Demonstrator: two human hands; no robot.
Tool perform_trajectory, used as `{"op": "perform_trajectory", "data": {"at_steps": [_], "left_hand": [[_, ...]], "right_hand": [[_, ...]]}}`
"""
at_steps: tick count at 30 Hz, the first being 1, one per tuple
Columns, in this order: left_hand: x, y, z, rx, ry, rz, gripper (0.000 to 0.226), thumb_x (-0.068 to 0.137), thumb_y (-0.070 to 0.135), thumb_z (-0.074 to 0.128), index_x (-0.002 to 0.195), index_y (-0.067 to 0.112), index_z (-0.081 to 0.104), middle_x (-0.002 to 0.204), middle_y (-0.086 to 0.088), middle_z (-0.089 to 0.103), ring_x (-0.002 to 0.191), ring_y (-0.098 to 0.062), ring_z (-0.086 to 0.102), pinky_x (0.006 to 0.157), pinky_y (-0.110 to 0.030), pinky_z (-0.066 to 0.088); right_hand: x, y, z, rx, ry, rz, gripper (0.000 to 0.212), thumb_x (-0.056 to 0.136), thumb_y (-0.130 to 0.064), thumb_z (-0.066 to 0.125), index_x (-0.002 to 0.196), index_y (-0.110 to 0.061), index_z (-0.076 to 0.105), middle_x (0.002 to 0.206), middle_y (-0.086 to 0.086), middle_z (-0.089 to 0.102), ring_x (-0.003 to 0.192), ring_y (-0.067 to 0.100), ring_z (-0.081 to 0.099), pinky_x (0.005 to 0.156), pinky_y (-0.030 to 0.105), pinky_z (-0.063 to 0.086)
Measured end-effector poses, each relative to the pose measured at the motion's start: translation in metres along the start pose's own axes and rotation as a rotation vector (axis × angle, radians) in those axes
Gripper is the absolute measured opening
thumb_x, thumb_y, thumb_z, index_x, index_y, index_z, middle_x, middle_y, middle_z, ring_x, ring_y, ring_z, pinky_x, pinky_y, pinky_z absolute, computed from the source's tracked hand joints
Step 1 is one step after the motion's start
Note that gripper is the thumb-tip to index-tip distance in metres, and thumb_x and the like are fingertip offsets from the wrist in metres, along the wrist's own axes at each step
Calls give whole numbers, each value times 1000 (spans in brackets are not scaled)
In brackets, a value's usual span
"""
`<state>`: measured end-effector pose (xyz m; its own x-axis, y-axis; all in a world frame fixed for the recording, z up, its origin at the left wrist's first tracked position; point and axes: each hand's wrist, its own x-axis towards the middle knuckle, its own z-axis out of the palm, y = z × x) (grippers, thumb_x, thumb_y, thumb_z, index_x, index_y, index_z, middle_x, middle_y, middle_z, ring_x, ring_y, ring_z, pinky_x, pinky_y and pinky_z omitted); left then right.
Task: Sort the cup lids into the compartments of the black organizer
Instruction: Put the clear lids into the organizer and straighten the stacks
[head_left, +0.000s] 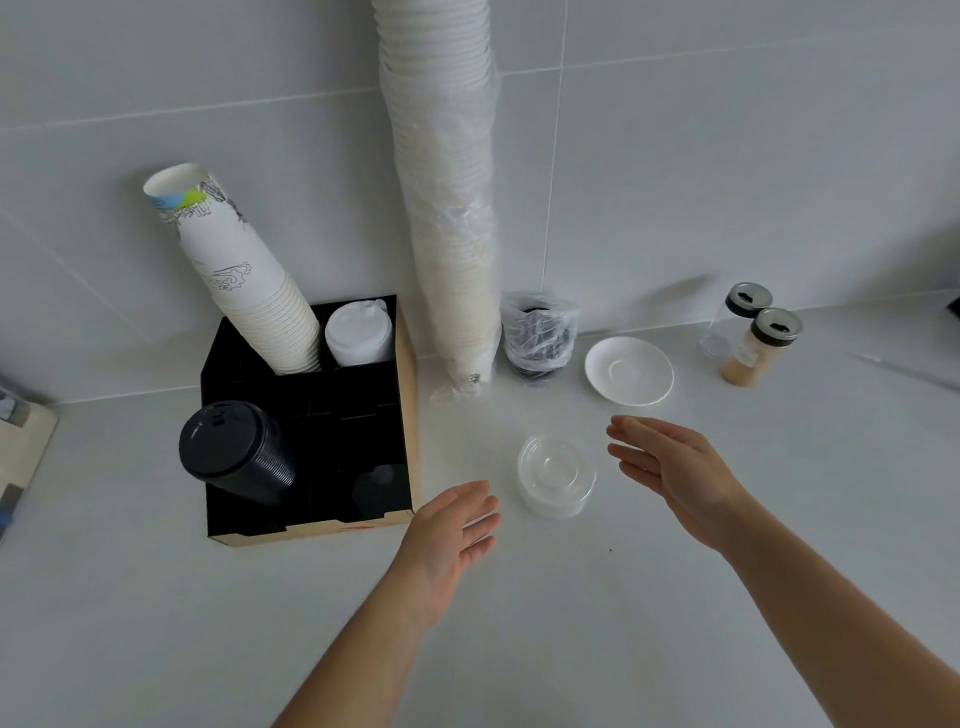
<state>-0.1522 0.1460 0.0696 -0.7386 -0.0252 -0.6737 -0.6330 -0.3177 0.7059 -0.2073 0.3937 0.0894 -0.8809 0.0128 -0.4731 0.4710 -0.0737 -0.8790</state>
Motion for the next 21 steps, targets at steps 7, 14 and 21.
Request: {"op": "perform_trajectory", "data": {"at_steps": [7,14,21], "left_hand": [[24,-11,18,160,10,-10,43,93,29,64,132,16,55,129,-3,61,122,-21,57,99,-34,47],[42,-27,42,263,13,-44,55,87,44,67,136,24,49,131,2,55,119,-16,54,103,-33,45],[61,-32,55,209,30,-79,25,88,41,66,111,36,56,119,10,60,105,-4,57,96,-30,44]], "right_hand": [[20,20,-5,-157,-24,63,34,92,-27,68,125,-18,66,125,1,69,120,23,62,109,41,46],[39,27,5,-283,-75,92,53,88,-31,74,137,-18,59,131,0,64,120,19,60,96,31,46],[56,39,9,-359,-91,103,52,86,-28,75,136,-19,60,124,-1,68,119,17,63,93,29,46]]}}
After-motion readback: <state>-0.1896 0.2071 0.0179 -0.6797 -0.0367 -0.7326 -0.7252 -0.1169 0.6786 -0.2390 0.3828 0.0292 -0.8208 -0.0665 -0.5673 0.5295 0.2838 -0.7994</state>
